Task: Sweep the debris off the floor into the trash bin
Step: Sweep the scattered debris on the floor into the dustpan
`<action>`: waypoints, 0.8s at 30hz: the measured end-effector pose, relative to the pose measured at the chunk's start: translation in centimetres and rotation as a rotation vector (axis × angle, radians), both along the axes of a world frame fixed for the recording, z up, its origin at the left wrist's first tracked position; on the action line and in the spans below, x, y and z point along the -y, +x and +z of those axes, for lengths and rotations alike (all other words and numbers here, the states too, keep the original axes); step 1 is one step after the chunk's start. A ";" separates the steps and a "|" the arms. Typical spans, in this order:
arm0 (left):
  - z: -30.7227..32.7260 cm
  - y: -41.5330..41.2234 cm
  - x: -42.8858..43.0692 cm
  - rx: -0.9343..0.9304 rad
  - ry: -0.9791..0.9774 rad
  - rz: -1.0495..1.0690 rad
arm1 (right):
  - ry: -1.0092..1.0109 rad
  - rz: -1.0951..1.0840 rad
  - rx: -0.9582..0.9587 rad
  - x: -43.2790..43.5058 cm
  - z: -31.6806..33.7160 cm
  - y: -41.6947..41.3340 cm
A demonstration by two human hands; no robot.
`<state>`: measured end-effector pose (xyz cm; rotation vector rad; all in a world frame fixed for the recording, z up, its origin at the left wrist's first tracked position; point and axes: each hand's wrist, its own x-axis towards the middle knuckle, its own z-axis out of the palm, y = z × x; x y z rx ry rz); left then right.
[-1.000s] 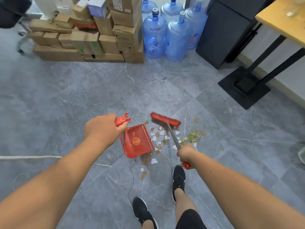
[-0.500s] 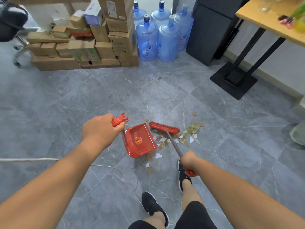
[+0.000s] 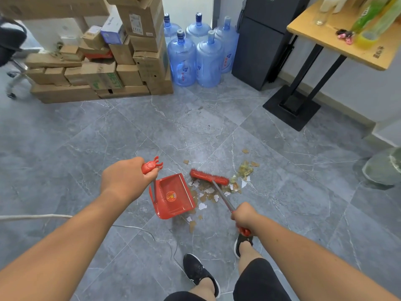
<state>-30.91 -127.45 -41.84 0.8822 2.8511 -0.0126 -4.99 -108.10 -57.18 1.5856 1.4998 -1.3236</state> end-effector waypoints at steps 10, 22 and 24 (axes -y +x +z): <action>2.9 1.7 -9.1 -0.044 0.011 -0.055 | 0.033 -0.125 -0.129 -8.0 3.1 0.0; 3.1 4.6 -22.6 -0.025 0.029 -0.092 | 0.053 -0.229 -0.127 -22.4 4.9 1.8; 2.9 5.2 -24.8 -0.022 0.033 -0.099 | 0.066 -0.241 -0.131 -24.6 4.4 2.3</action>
